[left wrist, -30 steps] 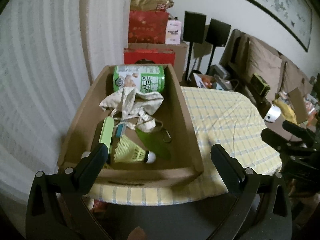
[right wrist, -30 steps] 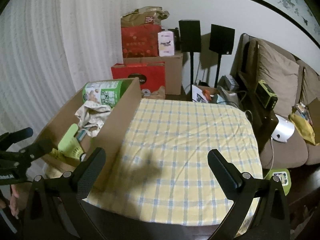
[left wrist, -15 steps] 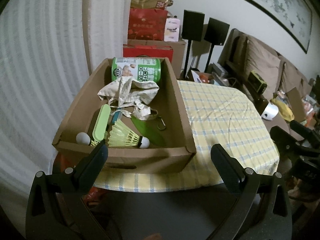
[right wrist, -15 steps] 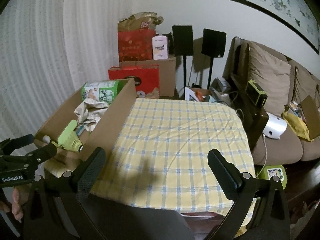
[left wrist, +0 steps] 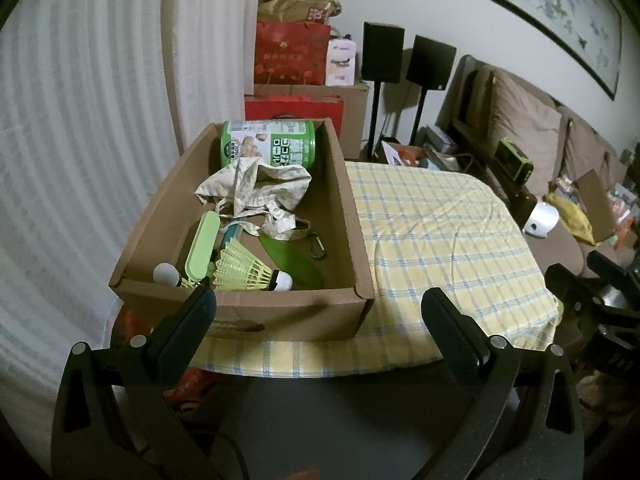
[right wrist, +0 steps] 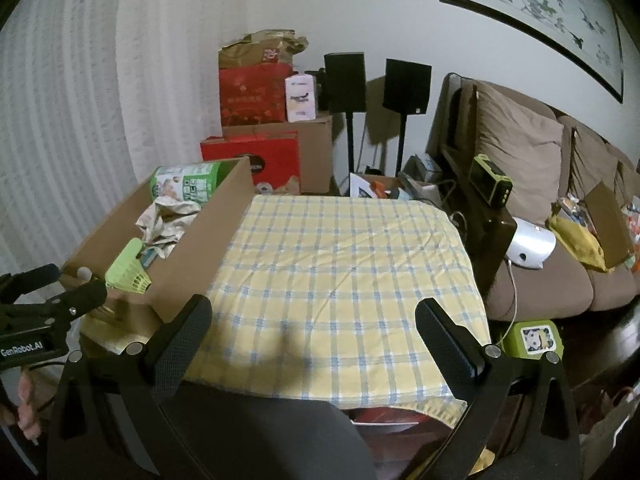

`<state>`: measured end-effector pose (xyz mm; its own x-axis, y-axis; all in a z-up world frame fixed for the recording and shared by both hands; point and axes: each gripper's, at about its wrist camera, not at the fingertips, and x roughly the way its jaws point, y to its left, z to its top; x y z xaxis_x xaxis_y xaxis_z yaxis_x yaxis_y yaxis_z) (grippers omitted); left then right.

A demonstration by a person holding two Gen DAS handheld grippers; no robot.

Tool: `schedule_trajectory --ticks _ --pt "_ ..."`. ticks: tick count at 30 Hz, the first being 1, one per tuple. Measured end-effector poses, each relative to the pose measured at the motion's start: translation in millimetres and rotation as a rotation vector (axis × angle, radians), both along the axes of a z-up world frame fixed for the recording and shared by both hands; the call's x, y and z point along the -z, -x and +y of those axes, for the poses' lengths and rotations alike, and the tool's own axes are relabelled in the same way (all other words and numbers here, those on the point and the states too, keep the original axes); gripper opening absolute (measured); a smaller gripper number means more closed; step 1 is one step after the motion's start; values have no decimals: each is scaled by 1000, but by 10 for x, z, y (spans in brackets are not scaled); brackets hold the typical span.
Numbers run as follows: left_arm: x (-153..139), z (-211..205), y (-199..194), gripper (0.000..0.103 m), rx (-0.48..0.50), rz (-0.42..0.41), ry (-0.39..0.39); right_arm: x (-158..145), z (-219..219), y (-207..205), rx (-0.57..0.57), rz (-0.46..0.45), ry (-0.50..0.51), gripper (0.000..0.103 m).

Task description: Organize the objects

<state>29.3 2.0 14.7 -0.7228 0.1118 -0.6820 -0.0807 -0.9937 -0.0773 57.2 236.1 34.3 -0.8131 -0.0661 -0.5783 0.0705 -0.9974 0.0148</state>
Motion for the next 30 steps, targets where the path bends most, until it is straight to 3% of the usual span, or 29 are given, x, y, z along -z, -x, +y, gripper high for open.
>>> schedule_trajectory --ticks 30 --pt "92 79 -99 103 -17 0 16 190 -29 -99 17 -23 7 103"
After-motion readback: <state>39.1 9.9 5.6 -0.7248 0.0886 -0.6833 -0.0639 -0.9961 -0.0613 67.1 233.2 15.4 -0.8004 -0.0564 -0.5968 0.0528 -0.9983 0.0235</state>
